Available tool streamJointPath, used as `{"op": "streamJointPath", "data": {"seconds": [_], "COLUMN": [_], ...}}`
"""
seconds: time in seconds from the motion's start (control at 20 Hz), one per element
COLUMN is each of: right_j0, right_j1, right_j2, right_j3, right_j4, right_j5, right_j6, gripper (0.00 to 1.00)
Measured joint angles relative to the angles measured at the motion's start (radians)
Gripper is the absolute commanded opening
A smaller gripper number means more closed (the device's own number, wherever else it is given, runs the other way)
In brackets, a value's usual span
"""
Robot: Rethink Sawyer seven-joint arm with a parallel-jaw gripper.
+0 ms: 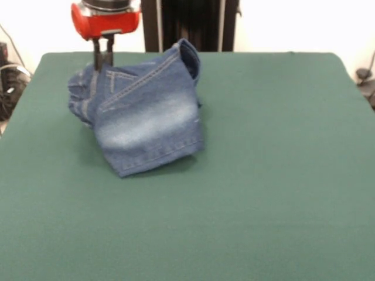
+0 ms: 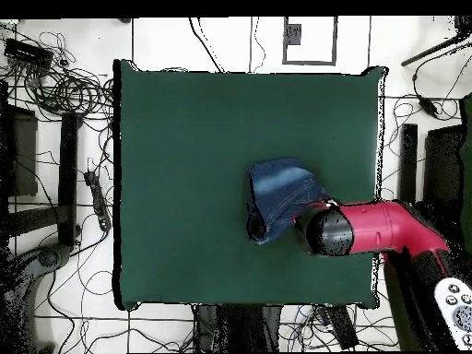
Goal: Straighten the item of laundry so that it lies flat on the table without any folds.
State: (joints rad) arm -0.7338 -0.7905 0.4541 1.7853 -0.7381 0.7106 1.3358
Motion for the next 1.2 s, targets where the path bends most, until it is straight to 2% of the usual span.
{"op": "streamJointPath", "data": {"seconds": [0.25, 0.6, 0.65, 1.2], "right_j0": [-0.023, -0.026, -0.028, -0.038], "right_j1": [-0.011, -0.018, -0.018, -0.019], "right_j2": [0.000, 0.000, 0.000, 0.000], "right_j3": [0.000, 0.001, 0.003, 0.009], "right_j4": [0.000, 0.000, 0.000, 0.000], "right_j5": [0.027, 0.028, 0.028, 0.028], "right_j6": [-0.068, -0.085, -0.085, -0.085], "gripper": [0.00, 0.00, 1.00, 1.00]}}
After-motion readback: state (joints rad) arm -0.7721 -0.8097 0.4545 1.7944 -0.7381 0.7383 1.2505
